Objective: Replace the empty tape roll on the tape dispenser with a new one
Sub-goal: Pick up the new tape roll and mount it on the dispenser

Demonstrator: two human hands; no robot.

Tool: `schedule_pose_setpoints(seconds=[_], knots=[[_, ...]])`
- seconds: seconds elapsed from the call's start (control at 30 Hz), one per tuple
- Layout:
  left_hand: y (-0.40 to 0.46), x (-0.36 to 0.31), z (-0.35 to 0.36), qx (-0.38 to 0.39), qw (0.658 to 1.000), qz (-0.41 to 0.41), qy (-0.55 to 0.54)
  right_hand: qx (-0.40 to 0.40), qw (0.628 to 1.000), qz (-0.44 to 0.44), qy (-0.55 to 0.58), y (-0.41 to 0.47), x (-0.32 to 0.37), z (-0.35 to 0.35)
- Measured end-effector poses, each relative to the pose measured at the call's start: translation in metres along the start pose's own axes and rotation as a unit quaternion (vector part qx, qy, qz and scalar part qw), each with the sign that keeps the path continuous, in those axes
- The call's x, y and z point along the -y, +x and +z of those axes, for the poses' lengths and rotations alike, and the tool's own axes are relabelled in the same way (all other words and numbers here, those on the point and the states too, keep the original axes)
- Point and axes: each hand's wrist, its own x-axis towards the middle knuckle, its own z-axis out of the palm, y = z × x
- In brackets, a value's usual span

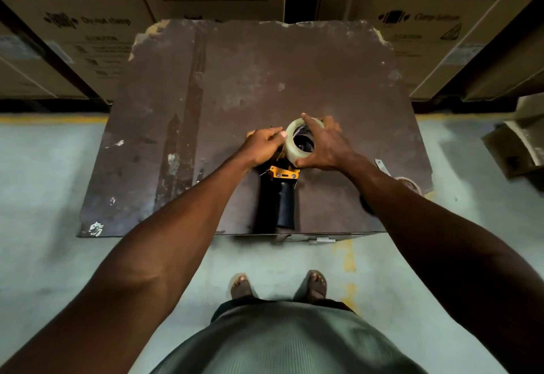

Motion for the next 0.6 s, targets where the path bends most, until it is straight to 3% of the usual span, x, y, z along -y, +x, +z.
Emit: schedule_pose_setpoints(seconds=[0.6], knots=[[0.019,0.018,0.005,0.025,0.998,0.01,-0.06,0.009,1.0,-0.005,-0.023,0.02,0.0,0.014]])
